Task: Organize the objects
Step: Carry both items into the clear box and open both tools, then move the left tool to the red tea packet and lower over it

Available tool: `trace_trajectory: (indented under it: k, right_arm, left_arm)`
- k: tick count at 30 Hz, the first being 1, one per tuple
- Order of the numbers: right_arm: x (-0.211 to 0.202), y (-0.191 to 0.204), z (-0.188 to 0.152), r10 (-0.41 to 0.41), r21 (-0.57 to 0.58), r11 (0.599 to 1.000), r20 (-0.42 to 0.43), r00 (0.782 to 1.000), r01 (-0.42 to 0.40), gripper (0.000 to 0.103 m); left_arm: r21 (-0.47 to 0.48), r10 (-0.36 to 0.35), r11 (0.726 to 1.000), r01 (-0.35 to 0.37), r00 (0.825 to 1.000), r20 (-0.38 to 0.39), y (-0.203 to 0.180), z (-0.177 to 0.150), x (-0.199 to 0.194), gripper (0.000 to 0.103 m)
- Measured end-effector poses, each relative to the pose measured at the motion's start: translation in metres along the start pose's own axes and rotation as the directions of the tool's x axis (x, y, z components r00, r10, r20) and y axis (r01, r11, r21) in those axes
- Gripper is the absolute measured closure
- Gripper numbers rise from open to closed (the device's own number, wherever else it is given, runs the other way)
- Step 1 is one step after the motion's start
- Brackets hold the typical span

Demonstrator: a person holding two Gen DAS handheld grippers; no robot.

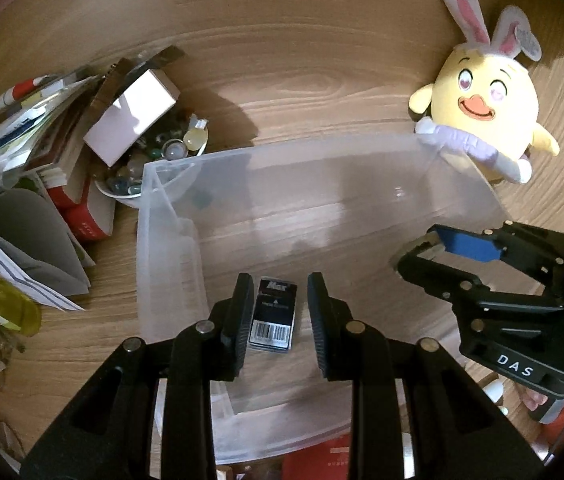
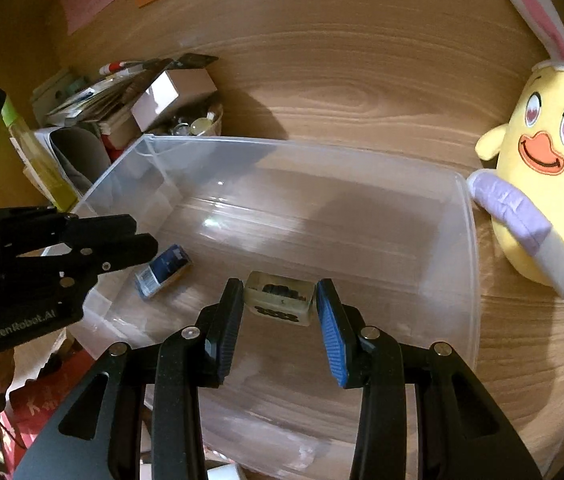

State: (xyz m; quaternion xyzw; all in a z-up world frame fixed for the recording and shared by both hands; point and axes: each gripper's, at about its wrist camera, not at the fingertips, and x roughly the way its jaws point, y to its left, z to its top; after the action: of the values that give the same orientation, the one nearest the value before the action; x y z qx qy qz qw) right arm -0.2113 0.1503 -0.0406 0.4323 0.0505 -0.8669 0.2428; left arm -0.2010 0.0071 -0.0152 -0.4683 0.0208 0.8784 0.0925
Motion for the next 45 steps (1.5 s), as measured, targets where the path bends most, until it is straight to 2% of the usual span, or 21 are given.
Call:
trace_trajectory:
  k: [4, 5, 11, 14, 16, 21, 27, 33, 38, 45]
  right_arm:
    - [-0.005, 0.001, 0.002, -0.012, 0.002, 1.000, 0.009, 1.000, 0.012, 0.067]
    - [-0.007, 0.000, 0.002, -0.010, 0.006, 1.000, 0.016, 1.000, 0.010, 0.064]
    - [-0.034, 0.002, 0.004, -0.019, 0.002, 1.000, 0.082, 0.996, 0.019, 0.048]
    - [-0.049, 0.002, 0.001, -0.005, 0.016, 1.000, 0.111, 0.994, 0.003, 0.039]
    - [-0.059, 0.004, -0.002, 0.011, 0.021, 1.000, 0.123, 0.992, -0.014, 0.037]
    - [-0.084, 0.009, -0.018, 0.024, 0.016, 1.000, 0.161, 0.987, -0.027, 0.029]
    - [-0.106, 0.014, -0.042, 0.023, 0.016, 1.000, 0.187, 0.982, -0.026, 0.025]
    - [-0.110, 0.020, -0.066, -0.001, 0.021, 1.000, 0.179, 0.984, -0.003, 0.025]
    - [-0.109, 0.020, -0.084, -0.003, 0.029, 1.000, 0.159, 0.987, -0.002, 0.024]
    - [-0.096, 0.010, -0.105, 0.006, 0.082, 0.997, 0.100, 0.995, -0.014, 0.024]
  left_arm:
    - [-0.002, -0.002, 1.000, 0.002, 1.000, 0.013, -0.003, 0.001, -0.006, 0.074]
    - [-0.003, -0.001, 1.000, 0.001, 1.000, 0.020, -0.002, 0.001, -0.007, 0.073]
    - [-0.018, 0.017, 1.000, -0.016, 0.998, 0.068, -0.001, 0.000, -0.029, 0.057]
    - [-0.033, 0.046, 0.999, -0.043, 0.993, 0.109, 0.001, -0.003, -0.045, 0.042]
    - [-0.035, 0.069, 0.997, -0.064, 0.987, 0.142, -0.001, -0.008, -0.056, 0.030]
    - [-0.042, 0.101, 0.995, -0.094, 0.976, 0.193, -0.004, -0.023, -0.085, 0.021]
    - [-0.076, 0.088, 0.994, -0.073, 0.971, 0.223, -0.003, -0.052, -0.114, 0.011]
    - [-0.095, 0.090, 0.993, -0.070, 0.970, 0.227, 0.001, -0.078, -0.122, 0.010]
    - [-0.109, 0.083, 0.992, -0.067, 0.984, 0.157, 0.011, -0.100, -0.103, 0.010]
    - [-0.131, 0.026, 0.991, -0.016, 0.997, 0.075, 0.015, -0.124, -0.082, 0.010]
